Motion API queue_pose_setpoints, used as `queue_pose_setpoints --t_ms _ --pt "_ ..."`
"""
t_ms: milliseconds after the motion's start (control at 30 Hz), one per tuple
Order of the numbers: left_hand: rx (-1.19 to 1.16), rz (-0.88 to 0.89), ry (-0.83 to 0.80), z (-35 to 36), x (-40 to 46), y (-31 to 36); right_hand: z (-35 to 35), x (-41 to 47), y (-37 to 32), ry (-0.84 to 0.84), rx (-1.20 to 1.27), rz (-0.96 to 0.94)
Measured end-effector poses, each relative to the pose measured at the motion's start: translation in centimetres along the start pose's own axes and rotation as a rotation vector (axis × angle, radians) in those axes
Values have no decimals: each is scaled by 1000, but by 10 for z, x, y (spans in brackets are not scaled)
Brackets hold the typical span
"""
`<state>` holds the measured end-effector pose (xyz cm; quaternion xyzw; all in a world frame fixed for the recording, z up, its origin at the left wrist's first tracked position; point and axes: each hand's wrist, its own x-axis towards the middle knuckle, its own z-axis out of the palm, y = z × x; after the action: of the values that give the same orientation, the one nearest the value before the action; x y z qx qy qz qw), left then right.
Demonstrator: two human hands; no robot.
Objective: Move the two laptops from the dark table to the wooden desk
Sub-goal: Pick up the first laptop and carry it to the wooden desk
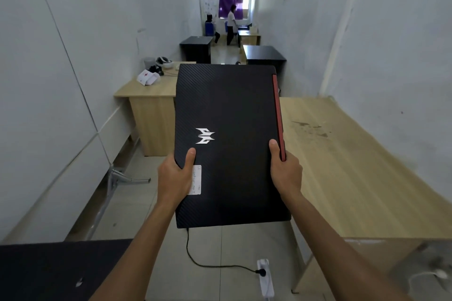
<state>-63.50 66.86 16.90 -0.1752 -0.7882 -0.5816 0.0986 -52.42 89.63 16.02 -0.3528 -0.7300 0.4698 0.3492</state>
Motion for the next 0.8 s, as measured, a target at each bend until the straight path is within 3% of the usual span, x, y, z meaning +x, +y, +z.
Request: queue_pose_setpoints --t_ms 800 --pt "-52 25 -196 127 272 -79 147 216 -1 144 -13 101"
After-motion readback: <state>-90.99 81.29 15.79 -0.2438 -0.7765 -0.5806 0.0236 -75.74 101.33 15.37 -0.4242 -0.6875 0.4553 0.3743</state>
